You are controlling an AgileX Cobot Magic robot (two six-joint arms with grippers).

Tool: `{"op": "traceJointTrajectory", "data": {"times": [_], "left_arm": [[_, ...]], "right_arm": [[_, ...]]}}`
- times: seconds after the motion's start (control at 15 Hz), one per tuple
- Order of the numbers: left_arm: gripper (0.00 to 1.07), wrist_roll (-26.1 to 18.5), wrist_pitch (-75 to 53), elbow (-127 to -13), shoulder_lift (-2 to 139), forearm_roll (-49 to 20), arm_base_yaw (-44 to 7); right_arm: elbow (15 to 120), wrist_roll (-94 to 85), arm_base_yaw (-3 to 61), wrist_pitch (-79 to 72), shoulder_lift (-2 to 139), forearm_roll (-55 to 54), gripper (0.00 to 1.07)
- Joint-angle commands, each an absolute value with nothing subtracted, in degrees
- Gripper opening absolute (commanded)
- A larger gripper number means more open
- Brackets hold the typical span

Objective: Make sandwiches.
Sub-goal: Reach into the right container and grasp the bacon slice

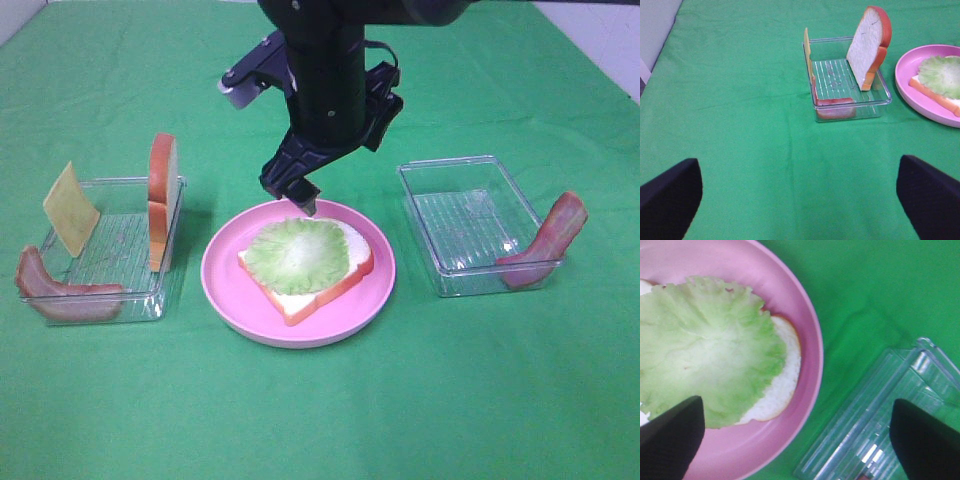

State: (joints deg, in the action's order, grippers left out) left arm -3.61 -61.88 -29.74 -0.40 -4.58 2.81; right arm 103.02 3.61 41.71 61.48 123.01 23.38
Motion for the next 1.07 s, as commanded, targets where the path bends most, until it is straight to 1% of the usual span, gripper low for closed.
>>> {"op": "traceJointTrajectory", "data": {"times": [0.07,0.2,0.27,0.33,0.47,0.6,0.87,1.0,1.07], "left_arm": [[1.0,-3.61,-61.82,-29.68,-0.52,-4.87,3.09],[1.0,-3.61,-61.82,-29.68,-0.52,-4.87,3.09],[1.0,-3.61,-61.82,-29.68,-0.52,-4.87,3.09],[1.0,-3.61,-61.82,-29.68,-0.52,-4.87,3.09],[1.0,-3.61,-61.82,-29.68,-0.52,-4.87,3.09],[1.0,-3.61,-61.82,-29.68,-0.52,-4.87,3.09],[1.0,-3.61,-61.82,-29.68,-0.52,-4.87,3.09],[1.0,-3.61,-61.82,-29.68,-0.52,-4.87,3.09],[1.0,-3.61,-61.82,-29.68,-0.52,-4.87,3.09]], "right_arm": [[102.96,4.87,39.42,63.77,119.46,24.81,0.97],[102.96,4.87,34.95,65.95,116.77,24.41,0.97],[102.96,4.87,33.75,66.41,116.14,24.18,0.97],[102.96,4.87,27.39,68.07,113.85,22.17,0.97],[102.9,4.87,20.11,68.81,112.19,18.91,0.97],[102.9,4.87,14.44,70.99,111.78,16.56,0.97],[102.9,4.81,6.47,76.26,111.78,11.17,0.97],[102.9,4.58,4.41,76.26,111.5,8.65,0.97],[102.9,4.24,4.41,76.26,111.33,8.77,0.97]]}}
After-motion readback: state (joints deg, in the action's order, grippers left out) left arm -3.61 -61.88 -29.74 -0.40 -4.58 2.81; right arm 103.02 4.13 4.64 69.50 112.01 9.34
